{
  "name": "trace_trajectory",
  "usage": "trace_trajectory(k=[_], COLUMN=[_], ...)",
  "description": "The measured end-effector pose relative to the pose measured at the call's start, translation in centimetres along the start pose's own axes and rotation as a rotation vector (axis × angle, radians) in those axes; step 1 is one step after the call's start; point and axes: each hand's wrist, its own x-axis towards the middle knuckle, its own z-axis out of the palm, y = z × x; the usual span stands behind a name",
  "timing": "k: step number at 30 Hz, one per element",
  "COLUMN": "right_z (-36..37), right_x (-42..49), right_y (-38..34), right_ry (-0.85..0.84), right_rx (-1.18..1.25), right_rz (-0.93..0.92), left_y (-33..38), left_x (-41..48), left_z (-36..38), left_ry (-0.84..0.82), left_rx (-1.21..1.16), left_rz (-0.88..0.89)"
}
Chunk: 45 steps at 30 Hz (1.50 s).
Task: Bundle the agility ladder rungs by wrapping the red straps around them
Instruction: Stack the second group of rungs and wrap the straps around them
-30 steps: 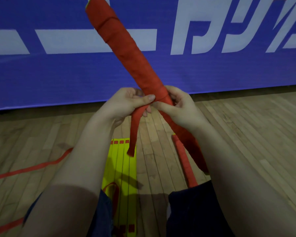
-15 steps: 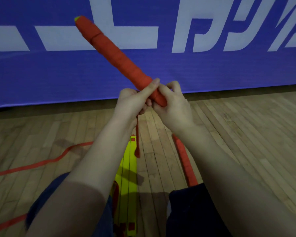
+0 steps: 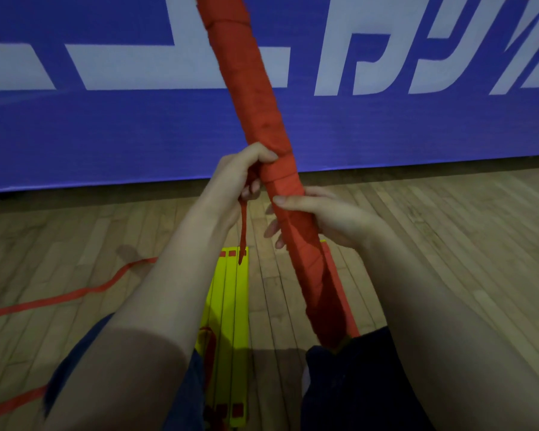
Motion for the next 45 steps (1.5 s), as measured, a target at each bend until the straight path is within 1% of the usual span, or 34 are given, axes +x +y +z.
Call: trace_trajectory(k=[3, 5, 6, 9, 11, 14, 17, 20, 22, 25, 28, 30, 33, 35, 38, 39, 43, 45], right_z=[0.9, 0.9, 0.7, 0.5, 0.5, 0.3, 0.1, 0.0, 0.0, 0.1, 0.6, 1.0, 1.0, 0.4, -0.4, -0.6, -0.5, -0.4], right_x=[0.5, 0.6, 0.6, 0.7, 1.1, 1.6, 1.6, 1.6, 1.7, 2.0, 2.3, 2.3, 2.0, 1.8, 1.0, 1.0, 1.2, 1.2], right_y=[0.1, -0.2, -0.4, -0.3, -0.1, 0.0, -0.2, -0.2, -0.2, 0.0, 0.5, 0.4, -0.4, -0.5, -0.3, -0.2, 0.0, 0.1], right_ry=[0.015, 0.089, 0.13, 0.233, 0.332, 0.477, 0.497, 0.491, 0.504, 0.535, 0.561, 0.537, 0.464, 0.398, 0.269, 0.279, 0.485, 0.482], right_rx=[0.161, 0.248, 0.253, 0.124, 0.045, -0.007, -0.006, -0.007, -0.016, -0.083, -0.3, -0.361, -0.218, -0.144, -0.087, -0.073, -0.078, -0.075], right_rz=[-0.13, -0.2, -0.223, -0.244, -0.249, -0.242, -0.235, -0.198, -0.172, -0.13, -0.112, -0.098, -0.076, -0.074, -0.141, -0.172, -0.248, -0.251], left_y=[0.6, 1.1, 1.4, 1.6, 1.5, 1.6, 1.6, 1.7, 1.8, 1.6, 0.9, 0.5, 0.6, 0.7, 0.7, 0.7, 0.6, 0.6], left_x=[-0.2, -0.2, -0.3, -0.6, -0.8, -1.0, -1.1, -1.2, -1.3, -1.2, -0.8, -0.7, -0.8, -0.9, -0.9, -0.9, -0.8, -0.8], left_z=[-0.3, -0.7, -0.8, -1.1, -1.1, -1.1, -1.1, -1.1, -1.0, -0.5, 0.3, 0.5, 0.3, 0.1, -0.1, -0.1, 0.0, 0.2], left_ry=[-0.041, -0.069, -0.075, -0.081, -0.114, -0.146, -0.114, -0.015, 0.029, 0.028, 0.049, 0.073, 0.071, 0.058, 0.071, 0.076, 0.072, 0.037], left_rx=[0.013, 0.058, 0.104, 0.247, 0.287, 0.317, 0.485, 0.752, 0.834, 0.731, 0.654, 0.653, 0.663, 0.631, 0.575, 0.563, 0.559, 0.565], left_rz=[0.012, 0.07, 0.104, 0.15, 0.151, 0.153, 0.164, 0.201, 0.216, 0.189, 0.169, 0.166, 0.152, 0.159, 0.181, 0.18, 0.178, 0.162])
